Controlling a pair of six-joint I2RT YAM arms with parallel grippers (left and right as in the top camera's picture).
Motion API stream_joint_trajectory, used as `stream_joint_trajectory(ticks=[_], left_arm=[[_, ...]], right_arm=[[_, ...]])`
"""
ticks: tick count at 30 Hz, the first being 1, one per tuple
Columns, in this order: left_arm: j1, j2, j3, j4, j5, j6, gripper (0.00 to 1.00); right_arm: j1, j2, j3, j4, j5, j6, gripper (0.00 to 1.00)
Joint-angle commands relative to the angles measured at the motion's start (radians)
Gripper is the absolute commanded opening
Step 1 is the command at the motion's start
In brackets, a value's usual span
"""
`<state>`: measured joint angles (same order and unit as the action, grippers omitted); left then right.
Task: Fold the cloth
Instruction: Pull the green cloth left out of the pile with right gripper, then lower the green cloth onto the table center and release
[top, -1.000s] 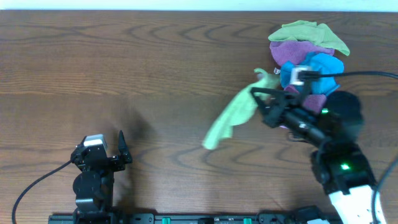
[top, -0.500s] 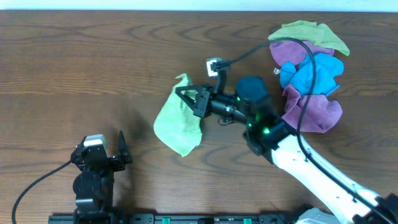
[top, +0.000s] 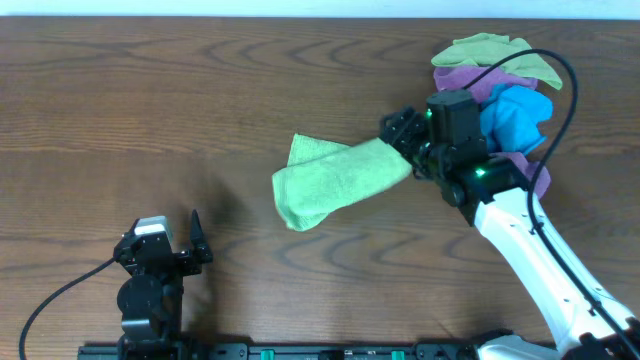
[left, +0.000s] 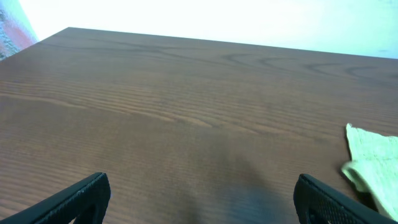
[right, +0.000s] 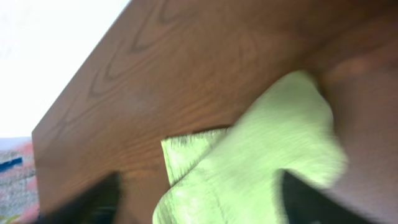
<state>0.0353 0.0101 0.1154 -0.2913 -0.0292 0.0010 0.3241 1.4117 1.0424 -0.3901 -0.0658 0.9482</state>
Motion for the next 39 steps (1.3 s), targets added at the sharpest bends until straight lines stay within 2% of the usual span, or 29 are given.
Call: stream_joint_trajectory(ticks=[1, 6, 8, 9, 10, 11, 12, 13, 21, 27, 32, 39], left_arm=[[-0.004, -0.006, -0.023, -0.011, 0.003, 0.011, 0.95], [-0.004, -0.006, -0.023, -0.011, 0.003, 0.011, 0.95], [-0.004, -0.006, -0.023, -0.011, 0.003, 0.011, 0.95], [-0.004, -0.006, -0.023, -0.011, 0.003, 0.011, 0.96], [-0.004, -0.006, -0.023, -0.011, 0.003, 0.011, 0.95], [-0.004, -0.006, -0.023, -0.011, 0.003, 0.011, 0.96], [-0.004, -0.006, -0.023, -0.011, 0.003, 0.011, 0.95], [-0.004, -0.006, -0.023, -0.011, 0.003, 0.011, 0.96], [-0.004, -0.006, -0.023, -0.011, 0.003, 0.011, 0.95], [-0.004, -0.006, -0.023, -0.011, 0.003, 0.011, 0.96], [-0.004, -0.006, -0.023, -0.011, 0.003, 0.011, 0.95], [-0.004, -0.006, -0.023, -0.011, 0.003, 0.011, 0.95]], right_arm=[[0.0, 0.002, 0.01, 0.016, 0.001, -0.134, 0.99], [0.053, 0.019, 0.009, 0.016, -0.026, -0.316, 0.99], [0.085, 0.045, 0.009, 0.027, -0.042, -0.386, 0.89], [0.106, 0.066, 0.009, 0.04, -0.053, -0.421, 0.76], [0.126, 0.085, 0.009, 0.056, -0.059, -0.445, 0.59], [0.156, 0.118, 0.009, 0.085, -0.062, -0.473, 0.34], [0.177, 0.144, 0.009, 0.113, -0.062, -0.484, 0.16], [0.194, 0.169, 0.009, 0.144, -0.062, -0.488, 0.04], [0.267, 0.394, 0.009, 0.475, -0.013, -0.493, 0.02], [0.286, 0.509, 0.01, 0.624, -0.012, -0.493, 0.02], [0.3, 0.589, 0.01, 0.695, -0.011, -0.489, 0.02], [0.3, 0.65, 0.01, 0.693, -0.003, -0.489, 0.02]])
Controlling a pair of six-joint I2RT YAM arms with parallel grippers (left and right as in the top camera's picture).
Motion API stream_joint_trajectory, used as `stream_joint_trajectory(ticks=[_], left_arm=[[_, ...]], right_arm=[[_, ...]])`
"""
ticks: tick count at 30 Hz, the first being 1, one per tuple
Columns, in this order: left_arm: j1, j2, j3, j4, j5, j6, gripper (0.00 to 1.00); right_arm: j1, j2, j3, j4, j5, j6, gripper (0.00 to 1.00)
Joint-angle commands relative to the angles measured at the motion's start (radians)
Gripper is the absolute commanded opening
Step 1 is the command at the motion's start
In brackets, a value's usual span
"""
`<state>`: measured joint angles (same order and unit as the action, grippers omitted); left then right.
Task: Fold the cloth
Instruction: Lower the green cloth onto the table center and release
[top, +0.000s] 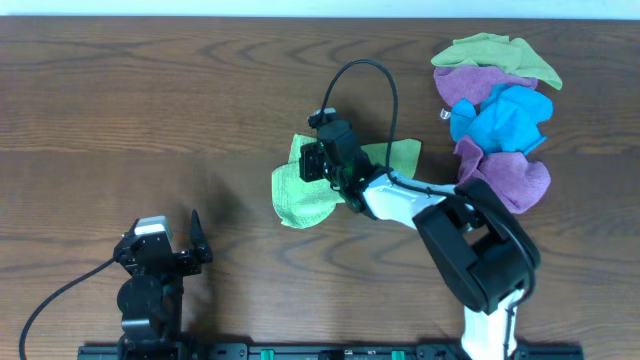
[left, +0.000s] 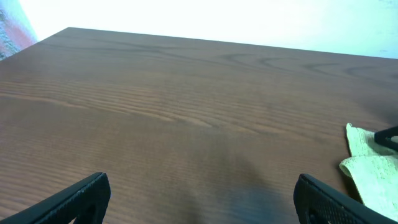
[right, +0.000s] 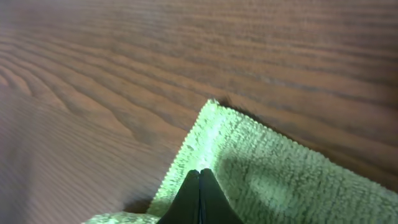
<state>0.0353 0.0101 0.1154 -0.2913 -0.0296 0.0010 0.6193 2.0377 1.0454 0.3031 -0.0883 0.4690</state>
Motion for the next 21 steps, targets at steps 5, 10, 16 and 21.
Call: stream_joint_trajectory(ticks=[5, 10, 16, 21], left_arm=[[-0.004, -0.006, -0.023, -0.011, 0.004, 0.011, 0.95], [-0.004, -0.006, -0.023, -0.011, 0.004, 0.011, 0.95], [-0.004, -0.006, -0.023, -0.011, 0.004, 0.011, 0.95], [-0.004, -0.006, -0.023, -0.011, 0.004, 0.011, 0.95]], right_arm=[[0.005, 0.049, 0.006, -0.005, 0.056, -0.002, 0.02], [0.005, 0.107, 0.035, 0.017, 0.061, 0.017, 0.02], [0.005, 0.177, 0.13, 0.037, 0.059, 0.025, 0.01], [0.02, 0.269, 0.262, 0.037, 0.017, 0.037, 0.02]])
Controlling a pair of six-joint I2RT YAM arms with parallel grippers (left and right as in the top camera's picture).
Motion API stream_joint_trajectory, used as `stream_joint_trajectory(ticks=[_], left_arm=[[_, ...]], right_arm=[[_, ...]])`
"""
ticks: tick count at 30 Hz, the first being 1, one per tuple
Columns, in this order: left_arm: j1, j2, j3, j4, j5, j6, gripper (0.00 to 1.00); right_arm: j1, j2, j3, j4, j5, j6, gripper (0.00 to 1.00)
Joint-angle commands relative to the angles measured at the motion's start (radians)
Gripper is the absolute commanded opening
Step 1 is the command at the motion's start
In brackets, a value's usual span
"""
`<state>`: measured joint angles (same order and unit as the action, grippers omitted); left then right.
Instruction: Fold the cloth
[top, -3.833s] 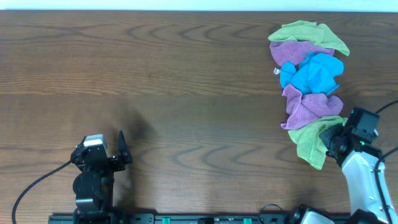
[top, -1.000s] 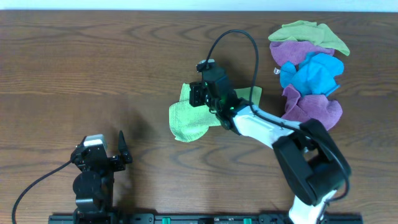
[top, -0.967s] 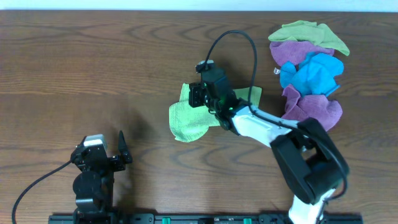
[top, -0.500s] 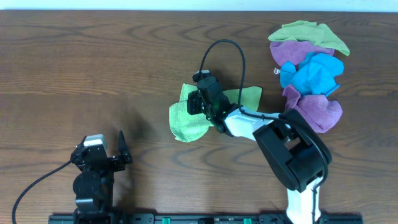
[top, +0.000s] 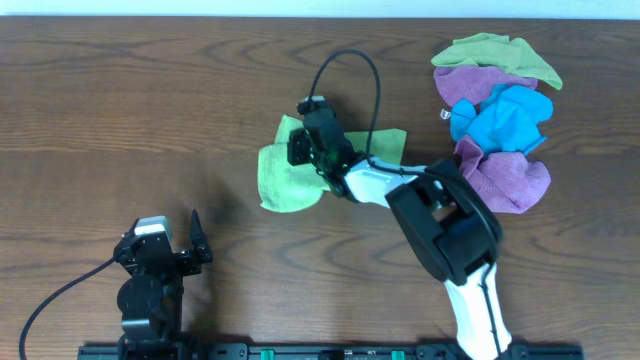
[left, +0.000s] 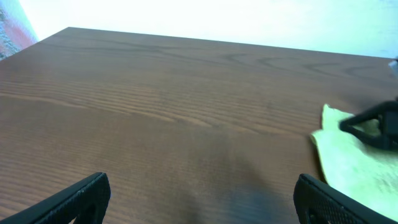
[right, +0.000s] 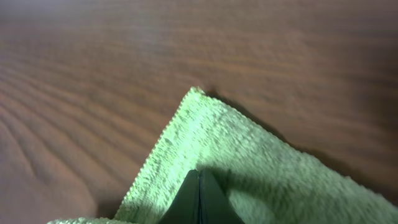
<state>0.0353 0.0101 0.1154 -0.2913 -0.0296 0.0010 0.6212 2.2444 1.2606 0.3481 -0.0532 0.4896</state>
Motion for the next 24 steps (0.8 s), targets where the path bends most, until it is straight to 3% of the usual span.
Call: stream_joint_trajectory(ticks=[1, 12, 20, 21, 23, 24], left_arm=[[-0.004, -0.006, -0.023, -0.011, 0.004, 0.011, 0.95], [-0.004, -0.006, -0.023, -0.011, 0.004, 0.011, 0.95], [-0.004, -0.006, -0.023, -0.011, 0.004, 0.011, 0.95], [-0.004, -0.006, -0.023, -0.011, 0.004, 0.011, 0.95], [-0.004, -0.006, -0.023, -0.011, 0.004, 0.011, 0.96], [-0.004, -0.006, -0.023, -0.011, 0.004, 0.011, 0.96]], right_arm=[[0.023, 0.077, 0.069, -0.008, -0.027, 0.023, 0.01], [0.094, 0.182, 0.261, -0.076, -0.068, 0.026, 0.01], [0.092, 0.172, 0.39, -0.147, -0.234, 0.025, 0.02], [0.091, 0.16, 0.408, -0.16, -0.255, 0.025, 0.07], [0.087, 0.127, 0.443, -0.197, -0.29, -0.006, 0.3], [0.082, 0.101, 0.461, -0.232, -0.304, -0.036, 0.35]])
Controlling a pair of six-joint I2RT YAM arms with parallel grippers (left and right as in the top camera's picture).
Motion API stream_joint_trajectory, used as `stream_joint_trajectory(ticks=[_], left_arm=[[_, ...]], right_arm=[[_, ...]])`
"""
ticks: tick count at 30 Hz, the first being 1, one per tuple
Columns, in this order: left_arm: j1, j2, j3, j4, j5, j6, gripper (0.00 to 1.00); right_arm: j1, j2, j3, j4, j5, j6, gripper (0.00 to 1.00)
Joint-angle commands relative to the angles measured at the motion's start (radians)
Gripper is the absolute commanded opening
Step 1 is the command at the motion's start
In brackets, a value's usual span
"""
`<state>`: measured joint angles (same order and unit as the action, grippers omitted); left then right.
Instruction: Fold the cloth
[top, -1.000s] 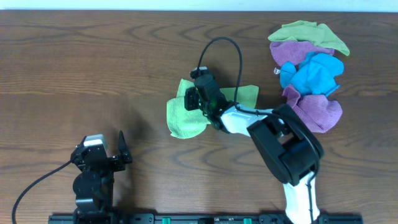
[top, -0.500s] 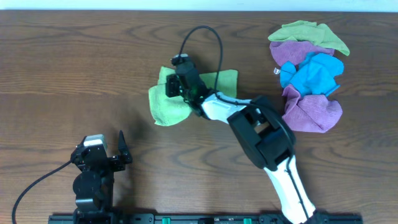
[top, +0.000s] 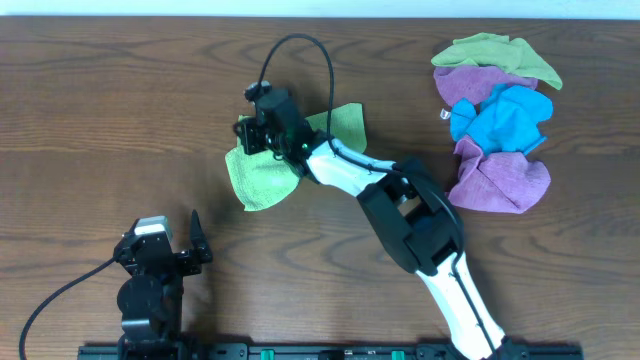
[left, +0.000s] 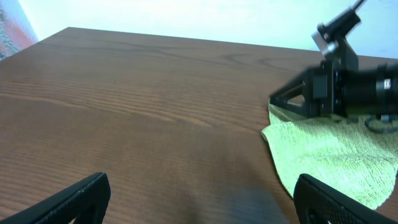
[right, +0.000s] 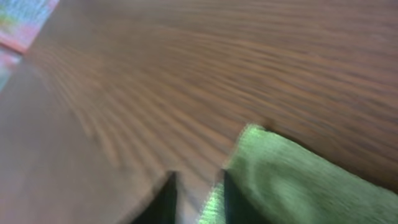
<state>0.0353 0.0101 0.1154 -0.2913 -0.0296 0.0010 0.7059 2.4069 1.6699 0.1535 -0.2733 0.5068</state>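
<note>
A light green cloth (top: 268, 165) lies crumpled left of the table's centre, one flap (top: 342, 119) reaching to the right. It also shows in the left wrist view as the green cloth (left: 323, 155). My right gripper (top: 248, 135) sits at the cloth's upper left corner. In the blurred right wrist view my right gripper (right: 198, 199) has its jaws apart, bare wood between them and the cloth's edge (right: 292, 180) beside the right finger. My left gripper (top: 165, 238) rests open at the front left, far from the cloth, nothing between its fingers (left: 81, 196).
A pile of cloths (top: 495, 100), green, purple and blue, lies at the back right. My right arm (top: 420, 230) stretches across the table from the front right to the cloth. The brown wooden table (top: 120, 110) runs to the left.
The right gripper and the green cloth stand further left on the table. The right jaws, shut on the cloth's corner before, are now apart. The left arm has not moved.
The right gripper was by the pile, at the right end of a green cloth stretched toward the centre. Then it was shut on the cloth's far left corner. The corner and cloth shifted left across two moments, and now the jaws are apart.
</note>
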Motion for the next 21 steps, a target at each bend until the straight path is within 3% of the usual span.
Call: stream_joint_trajectory(ticks=[1, 3, 4, 5, 8, 10, 13, 16, 21], left_arm=[[-0.004, -0.006, -0.023, -0.011, 0.003, 0.011, 0.95], [-0.004, -0.006, -0.023, -0.011, 0.004, 0.011, 0.95], [-0.004, -0.006, -0.023, -0.011, 0.004, 0.011, 0.95], [-0.004, -0.006, -0.023, -0.011, 0.004, 0.011, 0.95], [-0.004, -0.006, -0.023, -0.011, 0.004, 0.011, 0.95], [-0.004, -0.006, -0.023, -0.011, 0.004, 0.011, 0.95], [-0.004, -0.006, -0.023, -0.011, 0.004, 0.011, 0.95], [-0.004, -0.006, -0.023, -0.011, 0.004, 0.011, 0.95], [-0.004, -0.006, -0.023, -0.011, 0.004, 0.011, 0.95]], right_arm=[[-0.008, -0.09, 0.063, -0.079, -0.092, -0.082, 0.45], [-0.024, -0.172, 0.082, -0.22, -0.093, -0.162, 0.66], [-0.035, -0.214, 0.083, -0.291, -0.093, -0.195, 0.66], [-0.049, -0.258, 0.083, -0.361, -0.093, -0.218, 0.61], [-0.101, -0.383, 0.083, -0.579, -0.08, -0.254, 0.19], [-0.129, -0.442, 0.083, -0.72, -0.015, -0.255, 0.02], [-0.187, -0.51, 0.083, -0.975, 0.121, -0.259, 0.02], [-0.214, -0.512, 0.076, -1.112, 0.129, -0.262, 0.02], [-0.246, -0.511, -0.069, -1.086, 0.172, -0.218, 0.01]])
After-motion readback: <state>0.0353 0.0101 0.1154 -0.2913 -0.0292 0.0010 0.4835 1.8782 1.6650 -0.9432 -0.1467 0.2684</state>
